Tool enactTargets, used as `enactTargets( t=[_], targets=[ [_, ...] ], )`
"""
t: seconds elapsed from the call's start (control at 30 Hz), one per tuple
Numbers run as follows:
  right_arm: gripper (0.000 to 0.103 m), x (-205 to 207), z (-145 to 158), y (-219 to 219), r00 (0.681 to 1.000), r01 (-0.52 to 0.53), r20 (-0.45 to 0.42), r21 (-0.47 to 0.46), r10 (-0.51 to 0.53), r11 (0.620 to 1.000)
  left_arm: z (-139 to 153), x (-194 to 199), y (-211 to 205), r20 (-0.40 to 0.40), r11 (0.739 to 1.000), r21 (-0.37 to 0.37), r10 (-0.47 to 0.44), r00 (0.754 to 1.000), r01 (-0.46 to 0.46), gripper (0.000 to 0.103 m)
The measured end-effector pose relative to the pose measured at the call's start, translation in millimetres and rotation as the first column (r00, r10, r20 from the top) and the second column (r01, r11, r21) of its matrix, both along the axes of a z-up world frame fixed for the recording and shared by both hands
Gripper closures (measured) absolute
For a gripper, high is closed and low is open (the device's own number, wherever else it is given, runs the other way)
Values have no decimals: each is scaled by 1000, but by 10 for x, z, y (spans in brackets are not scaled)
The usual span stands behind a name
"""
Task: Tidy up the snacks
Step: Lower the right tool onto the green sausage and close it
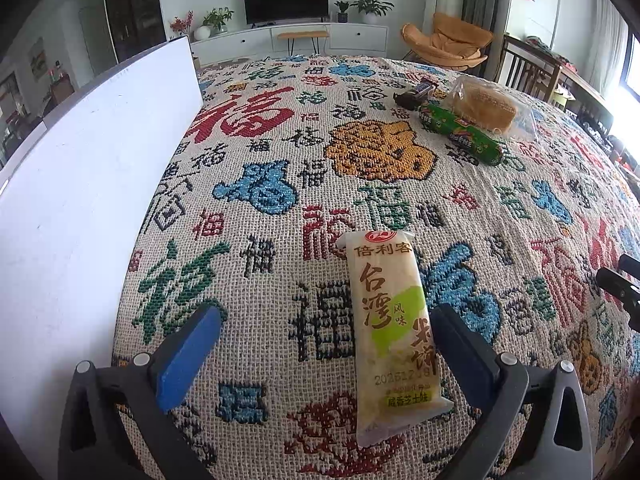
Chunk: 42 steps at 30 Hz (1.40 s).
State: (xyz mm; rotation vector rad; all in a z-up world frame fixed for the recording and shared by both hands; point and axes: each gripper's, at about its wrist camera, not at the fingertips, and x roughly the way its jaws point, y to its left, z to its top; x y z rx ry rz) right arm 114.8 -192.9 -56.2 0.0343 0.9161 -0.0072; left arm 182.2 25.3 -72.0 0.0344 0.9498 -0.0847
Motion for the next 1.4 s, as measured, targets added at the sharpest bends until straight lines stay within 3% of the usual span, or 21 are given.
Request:
enactTargets(
  t=[0.63,0.7,0.83,0.9,1.03,1.2,1.3,1.37,1.4],
  targets=[
    [12,96,9,30,1000,-15,-14,-3,15,1000,1,3,5,0,1000,-1,0,1000,0,0],
    [12,249,82,138,995,-96,-17,47,97,994,0,3,6,0,1000,-1,0,1000,0,0],
    [13,653,384,545,968,-246,68,63,242,967,-2,4,7,0,1000,-1,0,1000,0,0],
    [13,970,406,756,955,-295,38,51,293,954,-2,5,8,0,1000,-2,0,1000,0,0],
    [16,1542,251,1018,950,-306,-66,21,306,952,0,4,12,0,1000,-2,0,1000,0,0],
    [17,1841,54,1179,951,-281,-140,-18,276,960,-5,11,12,-1,1000,-3,1,1000,-1,0],
    [37,1800,29,1182,953,-277,-135,-9,273,961,-4,11,13,-1,1000,-3,1,1000,-1,0],
    [68,1716,53,1158,953,-281,-121,-1,279,960,-5,12,12,-1,1000,-3,1,1000,-1,0],
    [74,1675,60,1139,952,-283,-121,1,281,959,-4,12,14,-1,1000,-3,1,1000,-1,0]
  ],
)
